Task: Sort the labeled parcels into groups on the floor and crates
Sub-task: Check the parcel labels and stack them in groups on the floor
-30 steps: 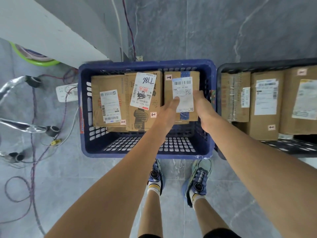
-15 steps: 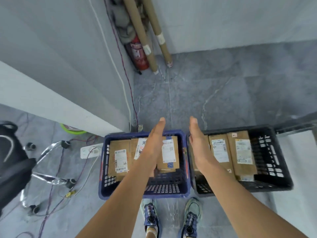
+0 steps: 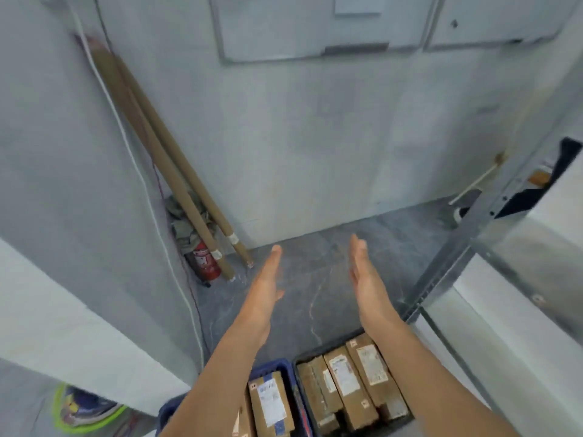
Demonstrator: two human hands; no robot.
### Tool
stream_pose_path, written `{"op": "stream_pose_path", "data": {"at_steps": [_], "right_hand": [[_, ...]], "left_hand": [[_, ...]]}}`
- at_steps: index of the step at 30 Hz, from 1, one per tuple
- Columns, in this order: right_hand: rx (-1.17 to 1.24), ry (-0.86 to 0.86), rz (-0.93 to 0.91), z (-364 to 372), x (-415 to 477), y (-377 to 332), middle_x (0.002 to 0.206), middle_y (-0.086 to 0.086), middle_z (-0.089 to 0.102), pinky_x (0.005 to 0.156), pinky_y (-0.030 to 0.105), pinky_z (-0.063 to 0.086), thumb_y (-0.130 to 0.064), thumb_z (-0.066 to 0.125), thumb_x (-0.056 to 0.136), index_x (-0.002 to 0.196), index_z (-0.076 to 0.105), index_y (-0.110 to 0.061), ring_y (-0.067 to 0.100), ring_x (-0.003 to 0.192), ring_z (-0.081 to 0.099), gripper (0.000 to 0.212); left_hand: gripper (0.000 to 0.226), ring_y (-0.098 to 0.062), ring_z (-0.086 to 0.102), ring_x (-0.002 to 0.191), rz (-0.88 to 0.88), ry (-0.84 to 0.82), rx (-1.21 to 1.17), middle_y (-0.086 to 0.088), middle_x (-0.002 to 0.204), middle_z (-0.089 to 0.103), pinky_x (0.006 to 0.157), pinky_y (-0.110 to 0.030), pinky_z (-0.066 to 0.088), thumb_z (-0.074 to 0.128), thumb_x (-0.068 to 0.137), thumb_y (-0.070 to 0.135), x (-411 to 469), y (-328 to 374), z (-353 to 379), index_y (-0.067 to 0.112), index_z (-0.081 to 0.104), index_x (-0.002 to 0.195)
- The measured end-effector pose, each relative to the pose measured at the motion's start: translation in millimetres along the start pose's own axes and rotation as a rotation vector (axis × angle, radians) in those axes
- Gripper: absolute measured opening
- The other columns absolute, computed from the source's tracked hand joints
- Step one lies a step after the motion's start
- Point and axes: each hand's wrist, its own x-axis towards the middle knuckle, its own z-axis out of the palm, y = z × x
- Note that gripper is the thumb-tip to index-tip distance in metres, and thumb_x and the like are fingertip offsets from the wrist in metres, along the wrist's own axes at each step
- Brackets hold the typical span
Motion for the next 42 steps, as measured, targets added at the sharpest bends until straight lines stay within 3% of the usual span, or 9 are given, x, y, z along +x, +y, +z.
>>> {"op": "stream_pose_path", "data": {"at_steps": [4, 8, 11, 15, 17, 20, 25, 29, 42], "right_hand": [[0.022, 0.111, -0.111, -11.0, -51.5, -62.7, 0.167, -0.016, 0.020, 0.126, 0.038, 0.014, -0.094, 0.031, 0.070, 0.164, 0.017, -0.042, 0.010, 0.156, 0.019, 0.109], [0.010, 0.258, -0.209, -21.7, -110.0, -104.4, 0.171, -0.013, 0.018, 0.130, 0.042, 0.013, -0.103, 0.034, 0.065, 0.164, 0.021, -0.039, 0.011, 0.157, 0.020, 0.118], [0.005, 0.352, -0.260, -36.8, -156.5, -119.6, 0.171, -0.016, 0.019, 0.129, 0.043, 0.014, -0.098, 0.030, 0.076, 0.163, 0.022, -0.044, 0.012, 0.158, 0.019, 0.103], [-0.015, 0.508, -0.365, -63.4, -226.6, -128.7, 0.143, -0.035, 0.038, 0.114, 0.021, 0.026, -0.074, 0.023, 0.102, 0.153, 0.035, -0.051, -0.008, 0.135, 0.038, 0.058], [-0.036, 0.564, -0.368, -76.1, -248.0, -125.2, 0.157, -0.031, 0.034, 0.125, 0.033, 0.018, -0.081, 0.024, 0.097, 0.155, 0.032, -0.053, 0.002, 0.149, 0.029, 0.065], [-0.024, 0.717, -0.382, -104.7, -290.1, -117.7, 0.170, -0.021, 0.019, 0.130, 0.048, 0.013, -0.089, 0.026, 0.091, 0.162, 0.022, -0.047, 0.008, 0.158, 0.017, 0.083], [0.055, 0.919, -0.407, -152.5, -367.9, -108.7, 0.170, -0.018, 0.021, 0.130, 0.046, 0.016, -0.080, 0.027, 0.097, 0.164, 0.023, -0.040, 0.008, 0.157, 0.021, 0.078], [0.074, 1.059, -0.426, -187.7, -435.5, -92.0, 0.170, -0.020, 0.020, 0.131, 0.046, 0.015, -0.078, 0.026, 0.099, 0.164, 0.021, -0.039, 0.003, 0.156, 0.020, 0.076], [0.185, 1.440, -0.418, -273.0, -705.1, 8.2, 0.168, -0.024, 0.022, 0.130, 0.047, 0.014, -0.090, 0.031, 0.087, 0.163, 0.024, -0.044, 0.001, 0.156, 0.019, 0.089]], "left_hand": [[0.071, -0.008, 0.039, 0.144, 0.128, -0.140, 0.012, 0.013, 0.160, 0.038, 0.117, -0.038, 0.033, 0.036, 0.099, 0.066, -35.4, 51.8, 22.1, 0.029, 0.034, 0.159], [0.064, -0.008, 0.043, 0.140, 0.182, -0.292, 0.013, 0.014, 0.156, 0.041, 0.118, -0.040, 0.036, 0.036, 0.103, 0.061, -74.1, 90.1, 50.6, 0.027, 0.038, 0.157], [0.056, -0.004, 0.052, 0.125, 0.208, -0.437, 0.024, 0.015, 0.147, 0.049, 0.108, -0.035, 0.043, 0.037, 0.104, 0.061, -109.2, 108.0, 75.7, 0.031, 0.044, 0.150], [0.062, -0.007, 0.040, 0.142, 0.259, -0.641, 0.089, 0.015, 0.156, 0.041, 0.108, -0.036, 0.037, 0.034, 0.105, 0.060, -153.3, 114.8, 111.1, 0.026, 0.039, 0.157], [0.062, -0.007, 0.038, 0.143, 0.271, -0.711, 0.114, 0.017, 0.152, 0.041, 0.105, -0.036, 0.036, 0.032, 0.105, 0.059, -167.8, 113.6, 126.3, 0.026, 0.038, 0.157], [0.063, -0.009, 0.039, 0.143, 0.277, -0.837, 0.154, 0.015, 0.156, 0.041, 0.110, -0.041, 0.037, 0.034, 0.104, 0.061, -200.5, 106.4, 159.6, 0.027, 0.039, 0.156], [0.065, -0.011, 0.038, 0.145, 0.252, -1.023, 0.211, 0.012, 0.159, 0.040, 0.119, -0.048, 0.034, 0.035, 0.103, 0.063, -264.3, 86.0, 214.2, 0.027, 0.038, 0.158], [0.053, -0.005, 0.051, 0.127, 0.225, -1.161, 0.252, 0.015, 0.144, 0.055, 0.107, -0.041, 0.045, 0.035, 0.103, 0.063, -324.5, 61.3, 252.4, 0.032, 0.054, 0.142], [0.063, -0.007, 0.046, 0.136, 0.149, -1.573, 0.402, 0.016, 0.154, 0.045, 0.115, -0.049, 0.039, 0.037, 0.100, 0.068, -567.2, -68.7, 357.6, 0.032, 0.046, 0.152]]}}
